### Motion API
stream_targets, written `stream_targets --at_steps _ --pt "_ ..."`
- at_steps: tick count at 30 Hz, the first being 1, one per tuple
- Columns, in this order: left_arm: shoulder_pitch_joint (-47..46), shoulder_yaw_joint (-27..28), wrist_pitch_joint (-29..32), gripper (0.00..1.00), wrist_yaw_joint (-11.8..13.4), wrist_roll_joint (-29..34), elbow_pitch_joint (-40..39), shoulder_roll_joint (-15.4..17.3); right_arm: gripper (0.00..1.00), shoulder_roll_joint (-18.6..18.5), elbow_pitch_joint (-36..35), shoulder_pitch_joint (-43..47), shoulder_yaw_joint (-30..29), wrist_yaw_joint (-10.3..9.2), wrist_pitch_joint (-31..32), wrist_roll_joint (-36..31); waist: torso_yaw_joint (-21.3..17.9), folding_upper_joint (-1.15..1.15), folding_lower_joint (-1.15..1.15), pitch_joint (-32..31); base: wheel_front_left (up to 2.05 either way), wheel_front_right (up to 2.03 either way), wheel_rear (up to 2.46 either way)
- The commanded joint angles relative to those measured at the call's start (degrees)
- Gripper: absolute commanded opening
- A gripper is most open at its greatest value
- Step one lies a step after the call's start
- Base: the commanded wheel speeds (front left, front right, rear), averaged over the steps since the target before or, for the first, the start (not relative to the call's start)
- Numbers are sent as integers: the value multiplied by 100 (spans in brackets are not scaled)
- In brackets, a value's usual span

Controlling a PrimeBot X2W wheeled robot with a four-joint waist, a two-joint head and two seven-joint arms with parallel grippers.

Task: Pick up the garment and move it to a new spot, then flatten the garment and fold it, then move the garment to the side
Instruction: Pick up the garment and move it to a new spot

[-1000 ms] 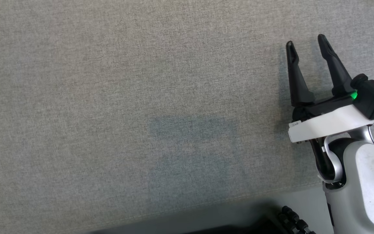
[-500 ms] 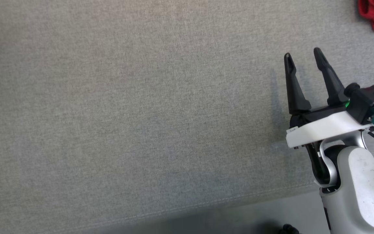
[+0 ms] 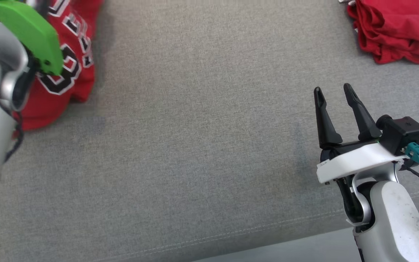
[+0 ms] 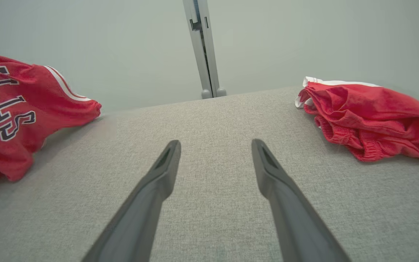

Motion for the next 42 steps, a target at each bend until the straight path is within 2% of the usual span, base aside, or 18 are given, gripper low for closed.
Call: stream_targets --at_steps 1,3,9,16,21,25,26,27,28,29,30,36,42 --pt "153 -78 -65 0 24 -15 -14 -144 100 -7 35 83 8 -3 -62 47 -135 -1 0 -282 0 0 0" --pt "345 -198 -168 0 27 -31 25 -397 100 -5 80 110 38 -2 -85 93 -196 -1 0 -342 0 0 0" --pt "768 -602 -1042 0 65 238 391 -1242 100 -4 172 110 194 -2 -142 195 -506 -1 0 -444 0 0 0" --pt "1182 -1135 -1631 0 -67 431 1063 -2153 100 -3 219 181 274 -2 -127 200 -735 -1 0 -478 0 0 0" --pt "1455 -1356 -1909 0 -128 413 1588 -2539 100 -2 238 174 332 -2 -109 209 -849 -1 0 -494 0 0 0" --pt "1648 -1507 -2111 1 -113 333 1895 -2689 100 -2 276 157 373 -2 -81 197 -895 -1 0 -521 0 0 0" --pt "1698 -1548 -2145 26 -135 300 1949 -2709 100 -2 294 142 393 -2 -63 191 -899 -1 0 -527 0 0 0" --pt "1698 -1548 -2145 26 -135 300 1949 -2709 100 -2 294 142 393 -2 -63 191 -899 -1 0 -527 0 0 0" --pt "1725 -1583 -2188 48 -125 275 1990 -2719 100 -3 312 119 407 -2 -60 188 -899 -1 0 -535 0 0 0" --pt "1743 -1625 -2237 92 -111 258 2012 -2724 100 -3 333 89 429 -2 -53 195 -895 -1 0 -545 0 0 0" --pt "1788 -1664 -2286 100 -110 190 1985 -2731 100 -3 362 59 450 -2 -34 192 -885 -1 0 -564 0 0 0" --pt "1876 -2210 -2385 100 -67 -194 1258 -2727 100 -4 471 -67 509 -2 39 121 -679 -1 0 -700 0 0 0" --pt "1690 -2544 -2443 100 68 -351 872 -2725 100 -13 492 -231 502 -2 230 -25 -171 -1 0 -889 0 0 0"
